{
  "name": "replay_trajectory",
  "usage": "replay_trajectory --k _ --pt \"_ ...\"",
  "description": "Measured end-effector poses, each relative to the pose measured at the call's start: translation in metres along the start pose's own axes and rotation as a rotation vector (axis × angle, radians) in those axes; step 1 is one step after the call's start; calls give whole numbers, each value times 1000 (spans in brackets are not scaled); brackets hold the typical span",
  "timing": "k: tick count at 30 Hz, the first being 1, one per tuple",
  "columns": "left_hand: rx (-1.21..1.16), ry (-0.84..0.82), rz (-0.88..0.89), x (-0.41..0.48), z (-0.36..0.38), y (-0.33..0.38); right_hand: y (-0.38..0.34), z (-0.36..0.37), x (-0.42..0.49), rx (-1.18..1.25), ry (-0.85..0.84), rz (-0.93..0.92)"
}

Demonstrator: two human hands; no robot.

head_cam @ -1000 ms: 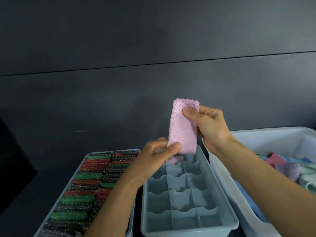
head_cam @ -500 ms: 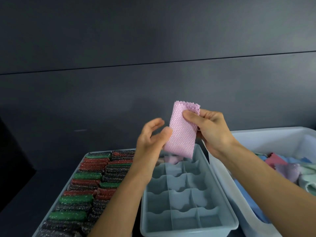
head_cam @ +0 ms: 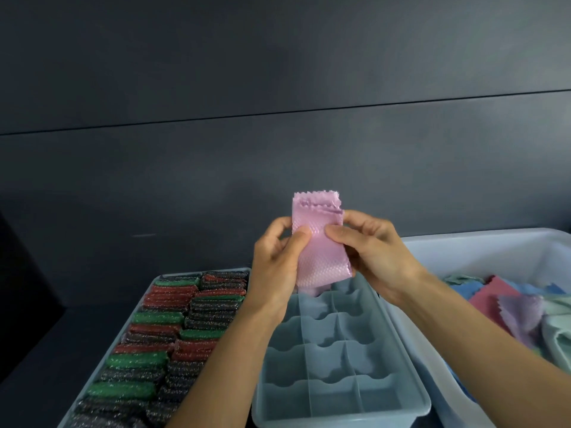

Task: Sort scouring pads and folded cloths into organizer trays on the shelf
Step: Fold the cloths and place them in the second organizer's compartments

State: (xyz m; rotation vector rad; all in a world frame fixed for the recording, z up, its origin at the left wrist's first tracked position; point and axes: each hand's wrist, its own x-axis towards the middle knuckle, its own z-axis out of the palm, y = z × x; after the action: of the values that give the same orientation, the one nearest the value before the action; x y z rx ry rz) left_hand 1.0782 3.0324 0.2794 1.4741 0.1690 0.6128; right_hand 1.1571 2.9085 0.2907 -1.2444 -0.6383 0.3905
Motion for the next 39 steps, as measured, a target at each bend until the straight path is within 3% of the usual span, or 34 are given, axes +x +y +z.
replay_trajectory --k 4,8,10,12,17,21,25,29,32,35,39 --pt "-19 -106 -11 -1 -10 2 -1 0 -1 7 -30 -62" --pt "-109 -187 -174 -2 -14 6 -1 -3 -3 -231 -5 -167" --pt "-32 -276 -259 -1 -18 6 -2 -2 -5 -354 -21 -215" --pt "87 -317 -235 -2 -21 4 -2 -1 -6 -384 -38 -224" --pt "86 -207 -67 -3 -23 -2 7 -8 -7 -175 -29 -63" --pt "146 -216 74 -2 -22 -9 12 -10 -6 -215 -114 6" --pt "-71 -304 -19 7 -26 -15 15 -17 -1 115 -138 94" --pt "-164 -399 -160 27 -29 -20 13 -25 8 170 -198 209" --pt "-100 -469 -239 46 -28 -24 13 -37 23 6 -206 250" --pt "149 -486 -230 66 -21 -33 24 -51 39 -410 -162 141" --pt "451 -550 -225 87 -12 -60 39 -68 57 -784 -178 157"
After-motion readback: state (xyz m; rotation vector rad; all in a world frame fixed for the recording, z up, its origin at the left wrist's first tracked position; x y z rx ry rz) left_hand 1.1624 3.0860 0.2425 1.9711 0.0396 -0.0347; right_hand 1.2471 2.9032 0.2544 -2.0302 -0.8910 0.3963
